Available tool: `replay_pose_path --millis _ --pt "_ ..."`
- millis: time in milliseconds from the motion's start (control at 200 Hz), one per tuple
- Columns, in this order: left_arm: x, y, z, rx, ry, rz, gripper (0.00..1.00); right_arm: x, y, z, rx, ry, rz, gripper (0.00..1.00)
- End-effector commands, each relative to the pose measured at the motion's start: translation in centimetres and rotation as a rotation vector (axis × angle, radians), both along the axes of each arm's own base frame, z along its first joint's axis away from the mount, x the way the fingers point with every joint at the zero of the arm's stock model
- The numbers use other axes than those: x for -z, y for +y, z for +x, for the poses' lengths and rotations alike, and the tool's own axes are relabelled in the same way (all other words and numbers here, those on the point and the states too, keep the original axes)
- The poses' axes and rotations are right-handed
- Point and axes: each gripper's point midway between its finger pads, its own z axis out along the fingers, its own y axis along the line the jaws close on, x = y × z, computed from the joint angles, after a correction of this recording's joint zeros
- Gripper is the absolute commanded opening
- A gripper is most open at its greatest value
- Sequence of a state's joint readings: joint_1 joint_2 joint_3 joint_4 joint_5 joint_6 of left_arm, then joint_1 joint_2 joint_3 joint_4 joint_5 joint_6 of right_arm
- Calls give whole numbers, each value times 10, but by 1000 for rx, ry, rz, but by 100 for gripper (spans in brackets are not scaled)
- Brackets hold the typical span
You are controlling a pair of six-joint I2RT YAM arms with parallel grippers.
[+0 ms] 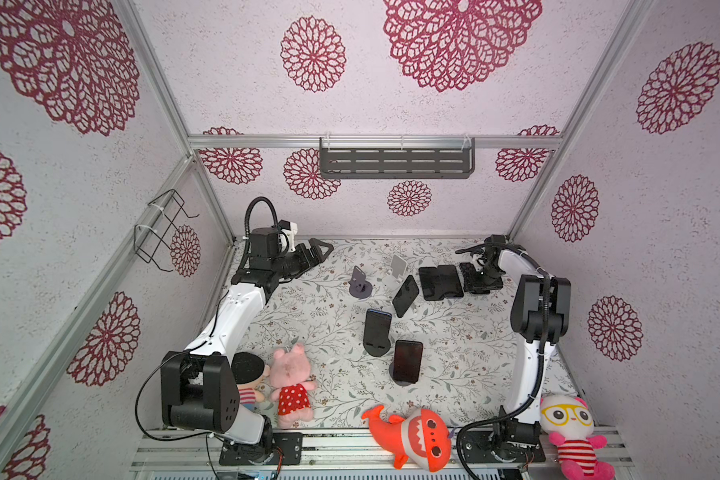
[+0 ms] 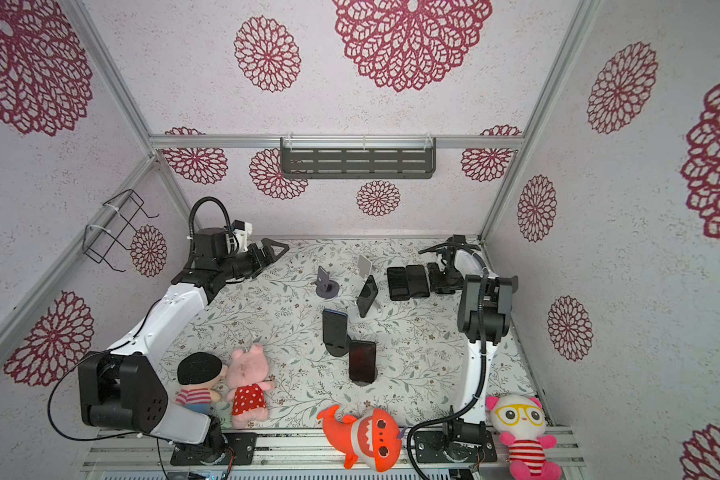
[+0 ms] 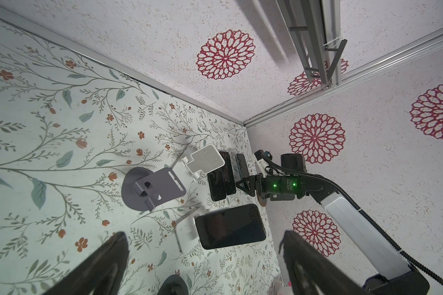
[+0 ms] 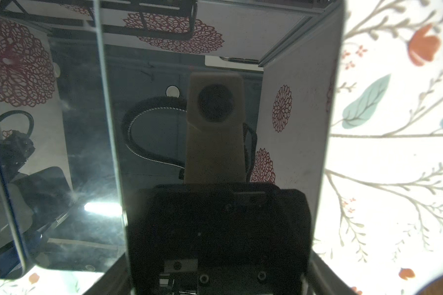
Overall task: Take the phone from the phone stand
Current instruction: 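Lower the teal phone flat onto the table beside the lying phones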
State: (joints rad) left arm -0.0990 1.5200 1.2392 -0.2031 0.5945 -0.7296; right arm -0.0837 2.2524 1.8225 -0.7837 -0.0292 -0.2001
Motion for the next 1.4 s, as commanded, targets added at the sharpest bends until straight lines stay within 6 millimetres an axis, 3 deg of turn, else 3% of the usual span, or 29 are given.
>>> replay_pose_path --millis 0,666,856,1071,1396 --pt "-14 2 3 4 -35 -3 98 -1 -1 0 4 1 -4 62" --pt "-15 2 3 6 -41 3 98 7 -1 -2 21 42 5 80" --pt "-16 3 2 4 -43 5 97 8 0 -3 20 53 11 80" --pt "-15 2 2 8 -40 3 97 -6 -1 7 43 10 13 75" --pt "-17 2 2 6 -43 3 97 -3 3 18 31 -2 39 73"
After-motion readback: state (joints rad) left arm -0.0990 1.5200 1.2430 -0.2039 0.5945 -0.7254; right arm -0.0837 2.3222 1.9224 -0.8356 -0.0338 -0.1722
